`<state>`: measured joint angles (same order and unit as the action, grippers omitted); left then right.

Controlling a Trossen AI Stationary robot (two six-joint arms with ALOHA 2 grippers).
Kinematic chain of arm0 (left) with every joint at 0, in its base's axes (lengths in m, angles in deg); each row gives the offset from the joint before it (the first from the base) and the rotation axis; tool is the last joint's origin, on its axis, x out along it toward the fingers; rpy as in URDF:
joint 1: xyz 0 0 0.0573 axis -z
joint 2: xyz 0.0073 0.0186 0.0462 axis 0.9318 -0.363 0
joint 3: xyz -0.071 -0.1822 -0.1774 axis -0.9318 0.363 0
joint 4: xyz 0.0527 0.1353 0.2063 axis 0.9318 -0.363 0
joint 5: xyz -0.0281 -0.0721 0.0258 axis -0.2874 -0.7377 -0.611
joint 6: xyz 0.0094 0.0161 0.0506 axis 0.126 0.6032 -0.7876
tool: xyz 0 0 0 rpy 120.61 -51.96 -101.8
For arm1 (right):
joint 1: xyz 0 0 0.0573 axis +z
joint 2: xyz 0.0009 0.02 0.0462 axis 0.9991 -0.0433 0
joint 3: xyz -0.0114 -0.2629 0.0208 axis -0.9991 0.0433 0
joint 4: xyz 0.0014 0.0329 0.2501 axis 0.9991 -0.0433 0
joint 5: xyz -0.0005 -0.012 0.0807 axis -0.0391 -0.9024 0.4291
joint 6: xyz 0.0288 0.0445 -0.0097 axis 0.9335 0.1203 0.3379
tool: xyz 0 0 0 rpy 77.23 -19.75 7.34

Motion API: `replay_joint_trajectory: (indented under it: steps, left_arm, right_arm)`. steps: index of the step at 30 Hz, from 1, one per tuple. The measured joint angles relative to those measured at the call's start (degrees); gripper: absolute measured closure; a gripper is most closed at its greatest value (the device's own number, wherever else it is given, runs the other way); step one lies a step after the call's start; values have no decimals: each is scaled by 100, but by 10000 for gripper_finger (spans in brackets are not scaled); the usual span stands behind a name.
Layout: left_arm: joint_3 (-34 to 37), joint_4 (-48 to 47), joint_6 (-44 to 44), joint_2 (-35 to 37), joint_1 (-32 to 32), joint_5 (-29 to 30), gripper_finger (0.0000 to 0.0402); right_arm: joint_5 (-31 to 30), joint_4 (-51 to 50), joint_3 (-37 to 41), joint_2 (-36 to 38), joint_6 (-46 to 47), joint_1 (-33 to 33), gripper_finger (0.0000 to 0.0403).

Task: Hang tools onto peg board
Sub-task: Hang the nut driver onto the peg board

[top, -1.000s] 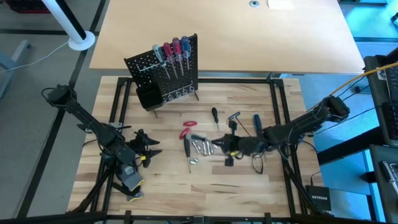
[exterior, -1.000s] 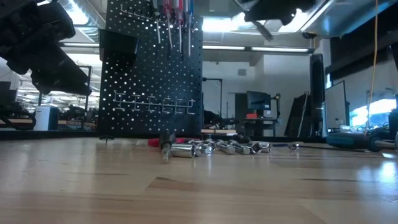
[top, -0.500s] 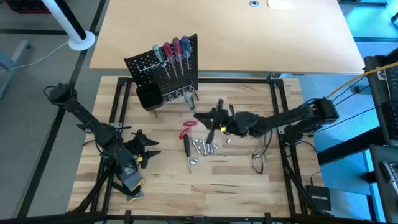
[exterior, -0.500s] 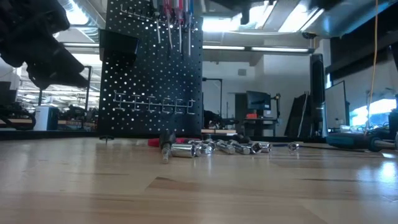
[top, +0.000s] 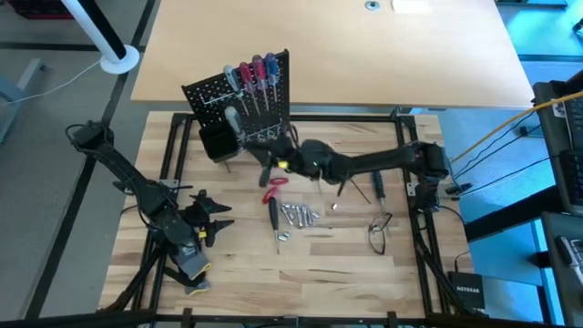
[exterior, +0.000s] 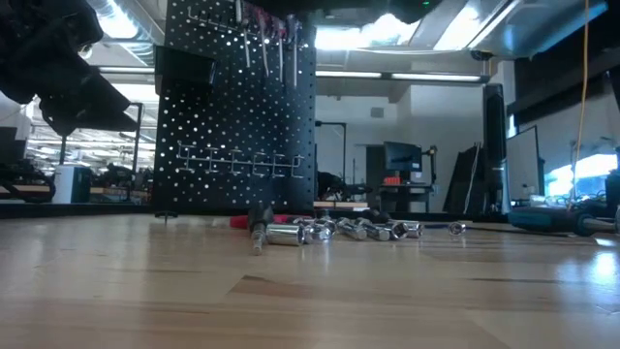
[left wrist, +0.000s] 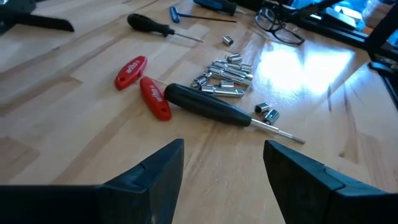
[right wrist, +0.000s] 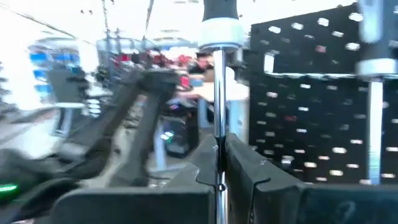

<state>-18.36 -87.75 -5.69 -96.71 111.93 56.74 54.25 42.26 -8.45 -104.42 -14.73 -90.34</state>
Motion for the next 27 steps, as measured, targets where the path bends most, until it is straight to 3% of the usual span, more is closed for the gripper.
replay_joint_trajectory:
  steps: [13, 27]
  left_arm:
    - [-2, 17, -913, -1, -140, 261, 192]
    - [-2, 24, -1889, -2, -519, 254, 192]
  right_arm:
    - [579, -124, -1763, -1232, 13, -674, 386]
    - [418, -228, -1953, -1376, 18, -1007, 386]
